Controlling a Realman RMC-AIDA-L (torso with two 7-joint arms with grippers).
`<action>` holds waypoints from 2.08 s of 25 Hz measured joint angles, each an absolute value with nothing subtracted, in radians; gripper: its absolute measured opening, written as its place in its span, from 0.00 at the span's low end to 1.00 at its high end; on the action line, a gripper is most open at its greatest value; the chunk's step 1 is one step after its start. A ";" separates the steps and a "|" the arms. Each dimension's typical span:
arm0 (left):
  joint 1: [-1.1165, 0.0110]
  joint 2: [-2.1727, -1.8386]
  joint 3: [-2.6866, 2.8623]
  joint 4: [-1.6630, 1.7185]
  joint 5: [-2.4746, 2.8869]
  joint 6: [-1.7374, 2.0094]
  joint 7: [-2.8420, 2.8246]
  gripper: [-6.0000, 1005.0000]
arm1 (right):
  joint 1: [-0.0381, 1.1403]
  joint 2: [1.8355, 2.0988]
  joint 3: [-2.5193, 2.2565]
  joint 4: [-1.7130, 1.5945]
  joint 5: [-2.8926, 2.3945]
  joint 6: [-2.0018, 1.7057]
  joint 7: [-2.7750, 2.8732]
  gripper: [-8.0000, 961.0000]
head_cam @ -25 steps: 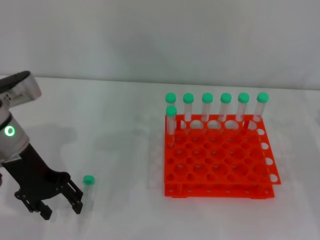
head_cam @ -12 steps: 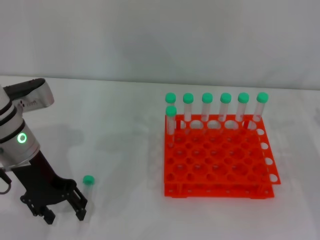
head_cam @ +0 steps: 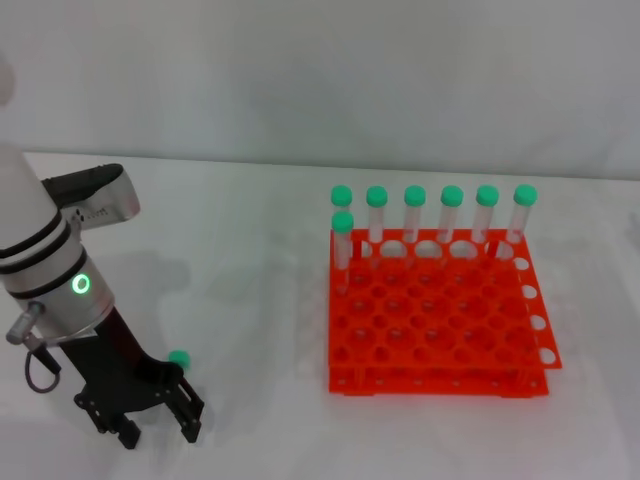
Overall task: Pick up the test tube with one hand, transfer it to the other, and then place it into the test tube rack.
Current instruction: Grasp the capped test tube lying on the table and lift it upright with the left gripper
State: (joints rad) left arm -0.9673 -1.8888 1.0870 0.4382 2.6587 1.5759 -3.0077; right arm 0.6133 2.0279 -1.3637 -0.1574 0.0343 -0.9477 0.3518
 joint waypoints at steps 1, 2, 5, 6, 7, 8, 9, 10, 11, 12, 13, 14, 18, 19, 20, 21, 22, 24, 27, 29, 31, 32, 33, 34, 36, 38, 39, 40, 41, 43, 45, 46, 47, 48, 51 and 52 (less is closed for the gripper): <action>-0.969 -1.890 1.087 0.438 2.660 1.575 -3.008 0.70 | 0.613 2.028 -1.364 -0.158 0.034 -0.948 0.352 0.91; -0.970 -1.890 1.087 0.438 2.660 1.575 -3.008 0.70 | 0.614 2.028 -1.364 -0.158 0.034 -0.948 0.352 0.91; -0.971 -1.890 1.088 0.436 2.665 1.574 -3.008 0.70 | 0.614 2.028 -1.364 -0.158 0.034 -0.948 0.351 0.91; -0.970 -1.890 1.088 0.436 2.666 1.573 -3.008 0.70 | 0.614 2.028 -1.364 -0.158 0.034 -0.948 0.351 0.91; -0.970 -1.890 1.088 0.436 2.667 1.572 -3.008 0.69 | 0.614 2.028 -1.364 -0.158 0.034 -0.948 0.351 0.91; -0.969 -1.890 1.088 0.436 2.668 1.571 -3.008 0.69 | 0.614 2.028 -1.364 -0.158 0.034 -0.948 0.350 0.91; -0.968 -1.890 1.088 0.436 2.669 1.569 -3.008 0.69 | 0.614 2.028 -1.364 -0.158 0.034 -0.948 0.350 0.91; -0.967 -1.890 1.088 0.436 2.670 1.565 -3.008 0.69 | 0.614 2.028 -1.363 -0.158 0.034 -0.948 0.350 0.91; -0.966 -1.891 1.088 0.436 2.671 1.562 -3.008 0.69 | 0.614 2.028 -1.361 -0.158 0.034 -0.948 0.350 0.91; -0.966 -1.892 1.088 0.436 2.671 1.556 -3.008 0.69 | 0.614 2.028 -1.359 -0.158 0.034 -0.948 0.350 0.91; -0.966 -1.892 1.088 0.436 2.671 1.556 -3.008 0.69 | 0.614 2.028 -1.358 -0.158 0.034 -0.948 0.350 0.91; -0.966 -1.893 1.088 0.435 2.671 1.550 -3.008 0.69 | 0.614 2.028 -1.358 -0.158 0.034 -0.948 0.350 0.91; -0.969 -1.893 1.088 0.434 2.672 1.548 -3.008 0.63 | 0.620 2.028 -1.357 -0.157 0.034 -0.949 0.350 0.91; -0.969 -1.893 1.088 0.434 2.672 1.547 -3.008 0.60 | 0.620 2.028 -1.358 -0.156 0.034 -0.949 0.350 0.91; -0.970 -1.894 1.088 0.434 2.672 1.546 -3.008 0.57 | 0.621 2.028 -1.357 -0.156 0.034 -0.950 0.350 0.91; -0.970 -1.895 1.088 0.433 2.672 1.546 -3.008 0.54 | 0.621 2.028 -1.357 -0.156 0.034 -0.950 0.350 0.91; -0.971 -1.899 1.088 0.430 2.672 1.546 -3.008 0.51 | 0.621 2.028 -1.357 -0.156 0.034 -0.950 0.350 0.91; -0.971 -1.902 1.088 0.427 2.673 1.546 -3.008 0.50 | 0.621 2.028 -1.356 -0.155 0.034 -0.950 0.350 0.91; -0.973 -1.907 1.087 0.424 2.674 1.545 -3.008 0.49 | 0.621 2.028 -1.355 -0.155 0.034 -0.950 0.350 0.91; -0.975 -1.910 1.087 0.425 2.676 1.545 -3.009 0.48 | 0.621 2.028 -1.354 -0.155 0.034 -0.950 0.350 0.91; -0.978 -1.913 1.088 0.424 2.677 1.545 -3.009 0.47 | 0.621 2.028 -1.354 -0.155 0.034 -0.950 0.350 0.91; -0.978 -1.913 1.089 0.424 2.677 1.545 -3.009 0.46 | 0.621 2.028 -1.354 -0.154 0.034 -0.950 0.350 0.91; -0.978 -1.914 1.090 0.424 2.678 1.545 -3.009 0.46 | 0.621 2.028 -1.354 -0.154 0.034 -0.950 0.350 0.91; -0.978 -1.913 1.093 0.422 2.678 1.545 -3.009 0.45 | 0.621 2.028 -1.354 -0.154 0.034 -0.950 0.350 0.91; -0.981 -1.912 1.098 0.411 2.677 1.545 -3.009 0.44 | 0.621 2.027 -1.354 -0.153 0.034 -0.950 0.350 0.91; -0.984 -1.912 1.101 0.402 2.677 1.545 -3.009 0.43 | 0.620 2.026 -1.354 -0.153 0.034 -0.950 0.350 0.91; -0.984 -1.912 1.101 0.402 2.677 1.545 -3.009 0.42 | 0.618 2.026 -1.354 -0.152 0.034 -0.950 0.350 0.91; -0.986 -1.911 1.106 0.397 2.676 1.545 -3.009 0.41 | 0.617 2.026 -1.354 -0.152 0.034 -0.950 0.350 0.91; -0.986 -1.912 1.109 0.397 2.675 1.545 -3.009 0.40 | 0.617 2.026 -1.354 -0.152 0.034 -0.950 0.350 0.91; -0.986 -1.912 1.111 0.397 2.674 1.545 -3.009 0.38 | 0.617 2.025 -1.354 -0.152 0.034 -0.950 0.350 0.91; -0.986 -1.911 1.112 0.396 2.674 1.545 -3.008 0.37 | 0.616 2.025 -1.354 -0.153 0.034 -0.950 0.350 0.91; -0.986 -1.910 1.112 0.396 2.674 1.545 -3.008 0.36 | 0.615 2.025 -1.354 -0.153 0.034 -0.950 0.350 0.91; -0.985 -1.909 1.112 0.395 2.674 1.545 -3.008 0.36 | 0.614 2.025 -1.354 -0.153 0.034 -0.951 0.350 0.91; -0.984 -1.908 1.112 0.396 2.673 1.546 -3.008 0.35 | 0.614 2.025 -1.354 -0.153 0.034 -0.951 0.350 0.91; -0.978 -1.904 1.112 0.396 2.672 1.546 -3.008 0.35 | 0.613 2.025 -1.355 -0.153 0.034 -0.951 0.350 0.91; -0.977 -1.903 1.112 0.396 2.672 1.547 -3.007 0.34 | 0.613 2.025 -1.354 -0.153 0.034 -0.951 0.350 0.91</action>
